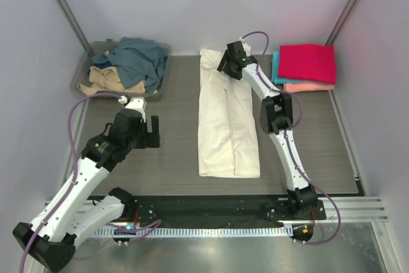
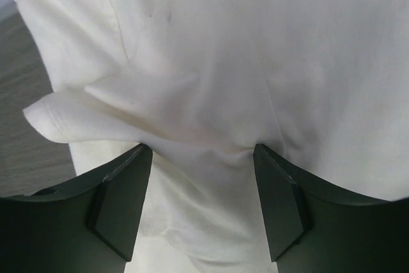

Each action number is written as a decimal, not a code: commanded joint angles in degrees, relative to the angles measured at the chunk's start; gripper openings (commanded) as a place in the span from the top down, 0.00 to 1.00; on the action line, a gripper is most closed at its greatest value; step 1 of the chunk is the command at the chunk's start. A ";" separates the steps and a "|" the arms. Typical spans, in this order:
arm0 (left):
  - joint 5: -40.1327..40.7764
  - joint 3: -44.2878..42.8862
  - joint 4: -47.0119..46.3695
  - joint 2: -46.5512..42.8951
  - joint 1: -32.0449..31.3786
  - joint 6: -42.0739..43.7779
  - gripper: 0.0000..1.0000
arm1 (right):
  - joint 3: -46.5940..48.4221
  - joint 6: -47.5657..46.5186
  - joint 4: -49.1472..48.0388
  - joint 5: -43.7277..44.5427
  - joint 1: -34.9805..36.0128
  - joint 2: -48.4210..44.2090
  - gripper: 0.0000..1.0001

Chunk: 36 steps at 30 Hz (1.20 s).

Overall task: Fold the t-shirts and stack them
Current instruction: Fold the tshirt

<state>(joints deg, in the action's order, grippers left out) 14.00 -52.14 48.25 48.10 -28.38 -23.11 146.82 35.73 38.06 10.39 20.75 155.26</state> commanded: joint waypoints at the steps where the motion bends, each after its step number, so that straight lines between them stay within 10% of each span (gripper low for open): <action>1: 0.24 -0.24 -2.28 -0.99 0.17 0.79 0.09 | -2.58 3.93 -13.22 -11.68 -0.54 2.25 0.29; 18: -13.20 3.00 -9.31 1.39 -0.53 -10.89 0.21 | -22.35 -14.02 -13.11 -21.03 -3.70 -27.80 0.10; 36: -23.76 19.18 -37.78 16.94 -10.90 -25.05 0.27 | -107.43 -1.20 -16.27 -21.11 -4.58 -90.53 0.08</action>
<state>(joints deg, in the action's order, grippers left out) -8.27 -32.71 18.83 63.57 -37.50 -45.54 44.66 28.91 24.43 -8.82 16.38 73.76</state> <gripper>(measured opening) 0.730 0.921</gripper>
